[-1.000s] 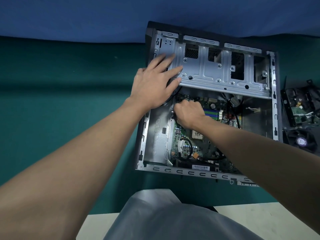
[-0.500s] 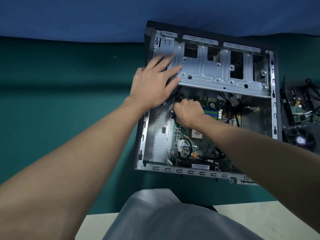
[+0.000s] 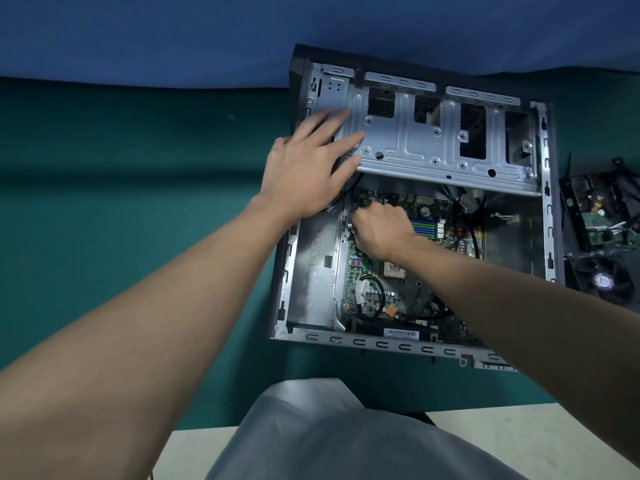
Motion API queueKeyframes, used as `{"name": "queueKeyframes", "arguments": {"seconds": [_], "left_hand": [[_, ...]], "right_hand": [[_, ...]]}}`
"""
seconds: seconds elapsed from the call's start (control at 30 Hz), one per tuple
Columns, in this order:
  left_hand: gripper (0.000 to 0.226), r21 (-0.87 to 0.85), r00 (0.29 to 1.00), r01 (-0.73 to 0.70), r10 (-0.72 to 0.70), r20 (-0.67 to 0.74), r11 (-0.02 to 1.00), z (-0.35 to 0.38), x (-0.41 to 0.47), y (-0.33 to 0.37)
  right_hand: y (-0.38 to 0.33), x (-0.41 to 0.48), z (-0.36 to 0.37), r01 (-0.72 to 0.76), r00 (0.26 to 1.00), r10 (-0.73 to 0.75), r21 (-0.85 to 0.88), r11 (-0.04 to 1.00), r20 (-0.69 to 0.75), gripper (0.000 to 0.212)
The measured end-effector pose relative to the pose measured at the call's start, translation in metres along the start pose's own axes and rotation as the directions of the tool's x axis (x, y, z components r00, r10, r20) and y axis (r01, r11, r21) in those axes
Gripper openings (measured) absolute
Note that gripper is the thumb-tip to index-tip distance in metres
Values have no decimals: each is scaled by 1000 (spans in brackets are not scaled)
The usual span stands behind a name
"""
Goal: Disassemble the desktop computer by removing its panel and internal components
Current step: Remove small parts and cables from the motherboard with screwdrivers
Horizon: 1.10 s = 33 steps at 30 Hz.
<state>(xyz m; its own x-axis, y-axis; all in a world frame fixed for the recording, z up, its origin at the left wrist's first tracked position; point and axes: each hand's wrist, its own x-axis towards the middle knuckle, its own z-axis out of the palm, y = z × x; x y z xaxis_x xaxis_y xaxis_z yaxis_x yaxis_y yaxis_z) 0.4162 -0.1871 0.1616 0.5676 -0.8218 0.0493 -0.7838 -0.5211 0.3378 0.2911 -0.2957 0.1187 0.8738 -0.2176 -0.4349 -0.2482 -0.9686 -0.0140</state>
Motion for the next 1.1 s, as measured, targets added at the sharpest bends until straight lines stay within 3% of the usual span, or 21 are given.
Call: {"name": "queueKeyframes", "arguments": {"seconds": [0.13, 0.3, 0.4, 0.53, 0.67, 0.73, 0.83, 0.97, 1.1], "left_hand": [[45, 27, 1000, -8, 7, 10, 1000, -1, 0, 1], [41, 207, 998, -24, 35, -53, 978, 1, -1, 12], [38, 231, 996, -22, 42, -84, 973, 5, 9, 41], [43, 99, 994, -103, 100, 36, 990, 21, 27, 103], [50, 51, 981, -108, 98, 168, 993, 41, 34, 145], [51, 75, 973, -100, 82, 215, 992, 51, 33, 159], [53, 104, 977, -51, 28, 211, 993, 59, 31, 166], [54, 121, 984, -55, 34, 174, 991, 62, 30, 165], [55, 124, 982, -79, 56, 178, 989, 60, 28, 163]], "right_hand": [[4, -15, -9, -44, 998, 48, 125, 991, -33, 7], [33, -57, -43, -34, 950, 145, 370, 929, -276, 12], [63, -90, -68, -11, 867, 278, 541, 841, -414, 12], [113, -140, -88, -39, 677, 512, 669, 742, -529, 11], [165, -180, -78, -136, 547, 700, 776, 615, -459, 10], [183, -193, -57, -250, 523, 760, 783, 570, -386, 11], [194, -201, -9, -439, 569, 796, 741, 508, -208, 16], [186, -198, 48, -578, 617, 786, 692, 432, 24, 17], [178, -184, 78, -641, 630, 773, 611, 465, 72, 20]]}}
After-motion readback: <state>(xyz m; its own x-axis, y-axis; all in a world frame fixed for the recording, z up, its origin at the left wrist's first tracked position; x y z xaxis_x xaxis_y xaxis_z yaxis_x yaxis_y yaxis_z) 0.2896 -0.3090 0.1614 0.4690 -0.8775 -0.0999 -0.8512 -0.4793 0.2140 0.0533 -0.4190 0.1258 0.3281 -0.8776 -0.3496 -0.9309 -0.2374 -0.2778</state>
